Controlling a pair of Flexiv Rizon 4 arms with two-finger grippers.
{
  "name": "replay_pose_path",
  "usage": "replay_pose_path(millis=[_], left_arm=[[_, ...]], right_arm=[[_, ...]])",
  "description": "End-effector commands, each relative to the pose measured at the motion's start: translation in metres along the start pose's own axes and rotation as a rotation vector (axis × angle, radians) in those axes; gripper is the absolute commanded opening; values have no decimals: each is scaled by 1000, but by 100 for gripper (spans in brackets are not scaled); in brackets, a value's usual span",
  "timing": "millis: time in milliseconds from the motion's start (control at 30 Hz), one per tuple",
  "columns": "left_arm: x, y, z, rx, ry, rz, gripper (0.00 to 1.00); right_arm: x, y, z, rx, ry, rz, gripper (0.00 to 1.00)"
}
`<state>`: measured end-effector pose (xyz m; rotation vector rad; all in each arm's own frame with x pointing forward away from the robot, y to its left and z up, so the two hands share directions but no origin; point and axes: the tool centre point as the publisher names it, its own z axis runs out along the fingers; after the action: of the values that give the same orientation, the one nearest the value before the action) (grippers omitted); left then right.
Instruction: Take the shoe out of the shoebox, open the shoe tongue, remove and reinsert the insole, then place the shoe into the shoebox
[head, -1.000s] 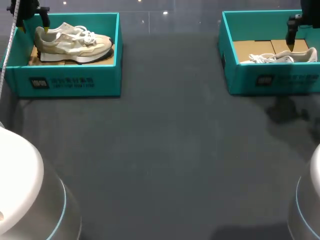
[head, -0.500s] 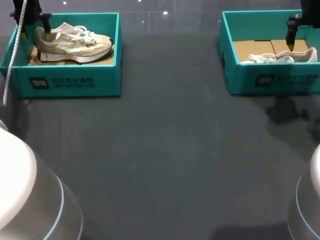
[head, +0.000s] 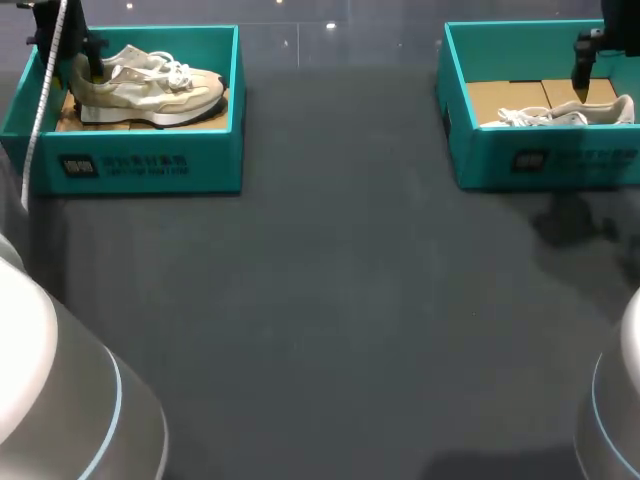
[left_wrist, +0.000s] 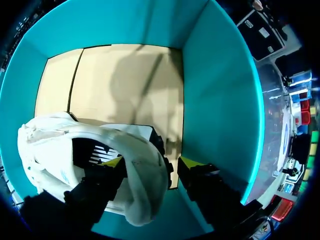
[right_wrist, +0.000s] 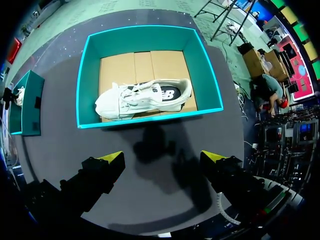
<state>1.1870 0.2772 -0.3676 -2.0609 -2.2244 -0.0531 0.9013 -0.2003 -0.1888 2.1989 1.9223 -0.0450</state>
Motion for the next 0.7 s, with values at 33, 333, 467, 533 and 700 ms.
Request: replay_pose_path(millis=[33, 333, 467, 533, 700], left_arm=[[1, 10, 7, 27, 1, 1, 66], [2, 8, 16, 45, 2, 1, 55], [4, 6, 17, 45, -2, 3, 73], [5, 5, 15, 39, -5, 4, 75], [5, 7, 17, 36, 3, 0, 49]], right_arm=[[0, 0, 0, -1, -2, 1, 100], [0, 0, 0, -1, -2, 1, 100], [0, 0, 0, -1, -2, 1, 100], [0, 0, 0, -1, -2, 1, 100], [0, 0, 0, -1, -2, 1, 100]])
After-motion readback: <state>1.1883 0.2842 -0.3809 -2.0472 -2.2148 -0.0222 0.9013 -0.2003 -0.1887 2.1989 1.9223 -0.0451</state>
